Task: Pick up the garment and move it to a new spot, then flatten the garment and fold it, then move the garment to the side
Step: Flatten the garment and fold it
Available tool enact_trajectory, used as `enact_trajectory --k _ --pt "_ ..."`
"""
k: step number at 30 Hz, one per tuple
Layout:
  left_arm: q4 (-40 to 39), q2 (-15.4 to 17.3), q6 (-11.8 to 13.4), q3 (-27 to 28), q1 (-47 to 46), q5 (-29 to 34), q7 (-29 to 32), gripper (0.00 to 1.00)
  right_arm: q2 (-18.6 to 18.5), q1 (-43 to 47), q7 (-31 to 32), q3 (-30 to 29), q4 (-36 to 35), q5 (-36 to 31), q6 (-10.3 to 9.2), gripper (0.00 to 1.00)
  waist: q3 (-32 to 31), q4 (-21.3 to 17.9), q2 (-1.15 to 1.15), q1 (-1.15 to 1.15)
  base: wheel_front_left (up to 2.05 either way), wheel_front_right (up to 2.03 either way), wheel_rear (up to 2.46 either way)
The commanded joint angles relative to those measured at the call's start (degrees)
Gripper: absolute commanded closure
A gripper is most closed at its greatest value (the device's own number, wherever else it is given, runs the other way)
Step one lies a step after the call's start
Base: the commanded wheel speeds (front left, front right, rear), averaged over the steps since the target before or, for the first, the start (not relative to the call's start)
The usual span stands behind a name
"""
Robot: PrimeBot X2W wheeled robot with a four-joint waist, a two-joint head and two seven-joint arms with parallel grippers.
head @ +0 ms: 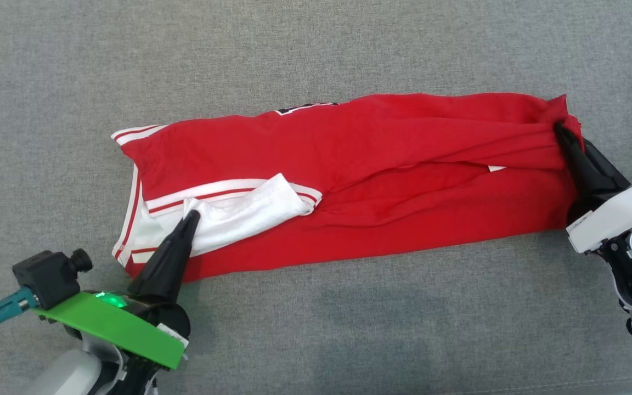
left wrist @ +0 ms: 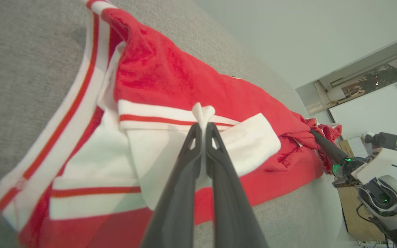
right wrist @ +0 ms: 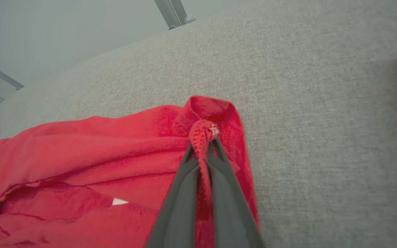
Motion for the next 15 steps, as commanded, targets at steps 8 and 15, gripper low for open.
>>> enact_trajectory --k 8,15 --pt "8.35 -6.07 2.61 1.88 -1.6 6.23 -1.27 0.0 4.8 3.86 -7.32 -1.21 2.82 -4.62 -0.01 0.0 -1.76 -0.33 0.0 0.0 0.0 0.0 0.0" --pt "5.75 -15.46 5.28 17.0 0.02 23.54 -1.56 0.0 9.74 5.88 -15.17 -6.76 0.02 -15.56 -0.01 0.0 -4.18 -0.89 0.0 0.0 0.0 0.0 0.0"
